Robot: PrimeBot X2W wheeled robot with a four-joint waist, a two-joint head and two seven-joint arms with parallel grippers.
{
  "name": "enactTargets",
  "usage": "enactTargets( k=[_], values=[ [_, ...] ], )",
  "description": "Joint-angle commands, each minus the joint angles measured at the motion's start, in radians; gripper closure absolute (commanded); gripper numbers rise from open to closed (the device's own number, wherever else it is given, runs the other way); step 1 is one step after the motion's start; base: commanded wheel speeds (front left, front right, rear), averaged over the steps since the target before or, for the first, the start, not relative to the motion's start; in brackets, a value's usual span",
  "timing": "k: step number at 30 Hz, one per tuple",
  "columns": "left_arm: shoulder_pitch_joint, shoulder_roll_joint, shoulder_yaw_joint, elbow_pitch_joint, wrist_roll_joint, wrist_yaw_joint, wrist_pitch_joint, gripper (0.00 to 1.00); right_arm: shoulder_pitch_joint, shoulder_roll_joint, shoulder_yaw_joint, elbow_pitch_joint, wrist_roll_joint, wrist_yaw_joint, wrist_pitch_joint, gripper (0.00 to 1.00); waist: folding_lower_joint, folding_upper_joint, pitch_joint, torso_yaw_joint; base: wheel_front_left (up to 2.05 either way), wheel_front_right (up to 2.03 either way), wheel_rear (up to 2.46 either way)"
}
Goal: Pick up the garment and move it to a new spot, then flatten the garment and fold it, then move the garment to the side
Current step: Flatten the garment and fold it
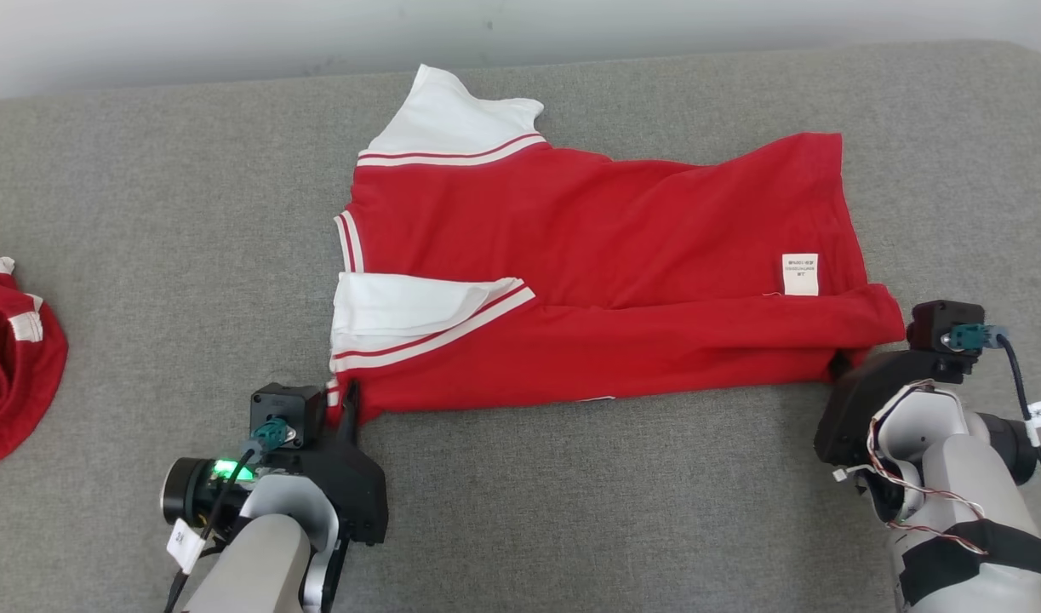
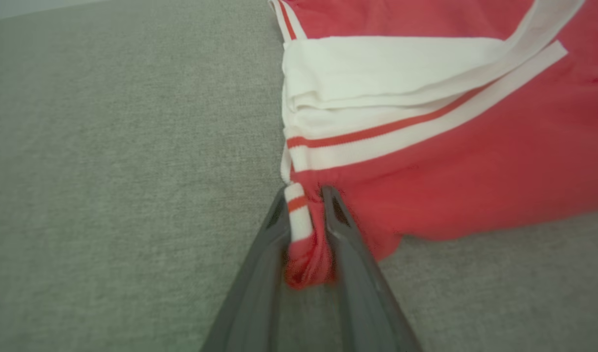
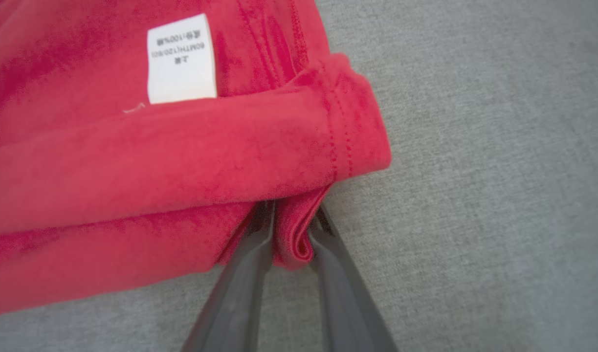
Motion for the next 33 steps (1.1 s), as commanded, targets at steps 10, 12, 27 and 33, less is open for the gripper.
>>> enactTargets(
  k=[10, 12, 27, 33],
  values=[
    [0.101, 0.011, 0.021, -0.008, -0.056, -0.01, -0.013, 1.0, 0.082, 0.007, -0.05, -0.084, 0.088, 0.002, -0.046, 1.0, 0.0001, 0.0002, -0.064, -0.002, 0.0, 0.0, 0.0],
    [0.136, 0.017, 0.019, -0.034, -0.063, -0.008, -0.007, 1.0, 0.123, 0.007, -0.058, -0.118, 0.105, 0.001, -0.044, 1.0, 0.0001, 0.0002, -0.086, 0.001, 0.0, 0.0, 0.0],
    [0.424, 0.081, -0.013, -0.393, -0.078, 0.067, 0.108, 1.0, 0.44, 0.007, -0.03, -0.349, 0.215, 0.0, 0.051, 1.0, 0.0001, 0.0002, -0.184, 0.009, 0.0, 0.0, 0.0],
    [0.528, 0.081, -0.025, -0.483, -0.097, 0.101, 0.147, 1.0, 0.503, 0.007, -0.05, -0.378, 0.186, 0.0, 0.074, 1.0, 0.0001, 0.0002, -0.213, 0.01, 0.0, 0.0, 0.0]
  ],
)
